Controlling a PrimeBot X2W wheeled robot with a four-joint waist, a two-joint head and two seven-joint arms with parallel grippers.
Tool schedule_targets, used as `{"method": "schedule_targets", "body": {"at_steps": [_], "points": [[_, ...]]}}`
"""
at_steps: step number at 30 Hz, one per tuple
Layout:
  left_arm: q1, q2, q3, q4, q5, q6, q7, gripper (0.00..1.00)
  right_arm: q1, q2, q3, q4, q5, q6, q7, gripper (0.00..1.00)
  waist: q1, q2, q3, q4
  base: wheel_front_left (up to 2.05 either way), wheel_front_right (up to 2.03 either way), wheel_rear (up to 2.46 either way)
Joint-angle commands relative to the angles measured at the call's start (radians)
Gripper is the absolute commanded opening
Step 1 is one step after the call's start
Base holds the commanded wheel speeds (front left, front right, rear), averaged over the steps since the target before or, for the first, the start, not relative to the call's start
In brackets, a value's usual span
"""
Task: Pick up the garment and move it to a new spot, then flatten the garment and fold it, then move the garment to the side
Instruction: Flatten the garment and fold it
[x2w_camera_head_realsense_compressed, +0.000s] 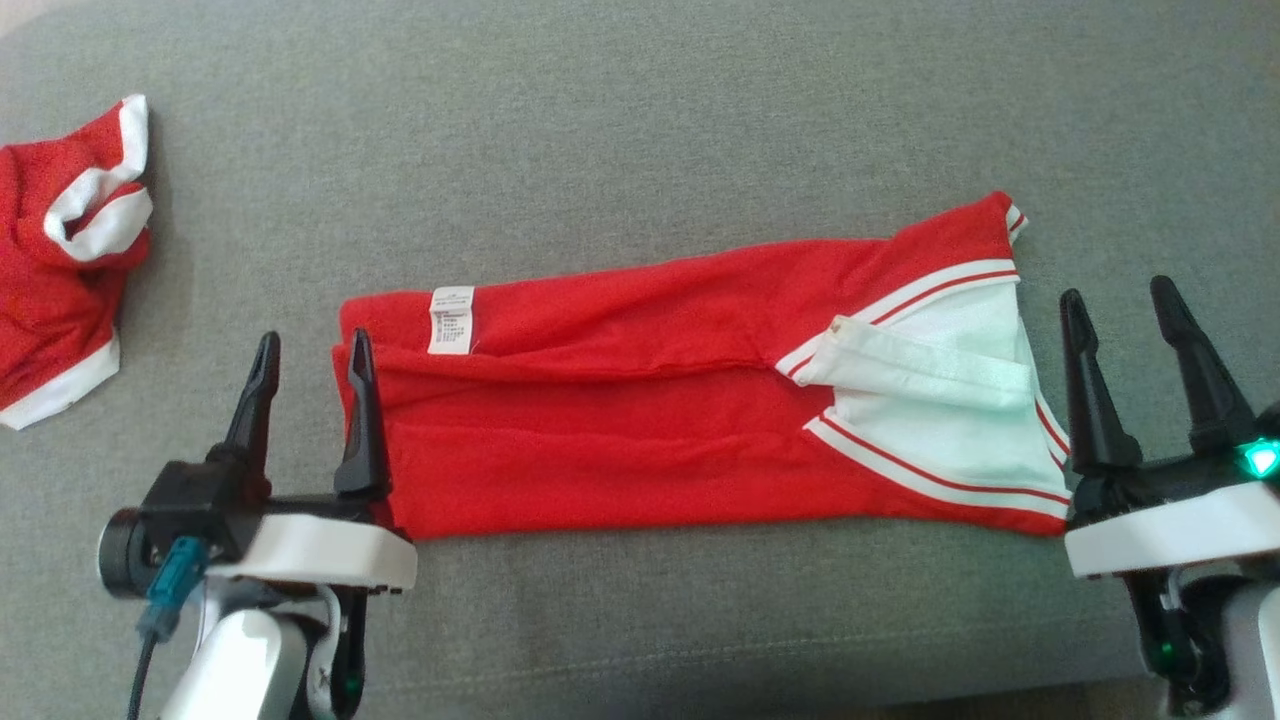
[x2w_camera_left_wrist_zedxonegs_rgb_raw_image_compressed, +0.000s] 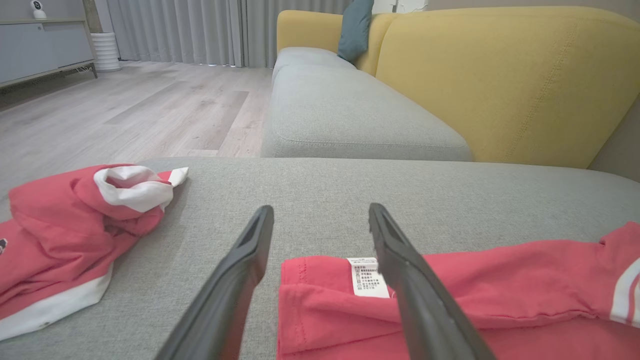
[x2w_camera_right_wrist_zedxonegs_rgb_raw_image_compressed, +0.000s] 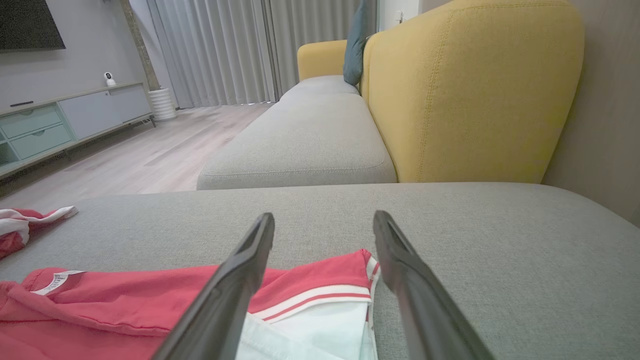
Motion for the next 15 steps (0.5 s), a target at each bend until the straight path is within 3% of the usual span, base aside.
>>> {"method": "schedule_targets", "body": {"at_steps": [1, 7, 15], "points": [[-0.023, 0.017, 0.029, -0.024, 0.008, 0.007, -0.004, 1.00, -0.004, -0.002, 0.014, -0.028, 0.009, -0.001, 0.004, 1.00, 0.0001, -0.0001, 0.001, 0.001, 0.00, 0.00, 0.00], [-0.037, 0.017, 0.022, -0.021, 0.010, 0.006, -0.003, 1.00, -0.009, -0.017, 0.013, 0.023, 0.023, -0.001, 0.027, 1.00, 0.0001, -0.0001, 0.014, 0.011, 0.00, 0.00, 0.00], [-0.088, 0.006, 0.004, -0.025, 0.021, -0.006, -0.007, 1.00, -0.110, -0.088, 0.041, 0.253, 0.038, -0.001, 0.050, 1.00, 0.0001, -0.0001, 0.072, 0.041, 0.00, 0.00, 0.00]]}}
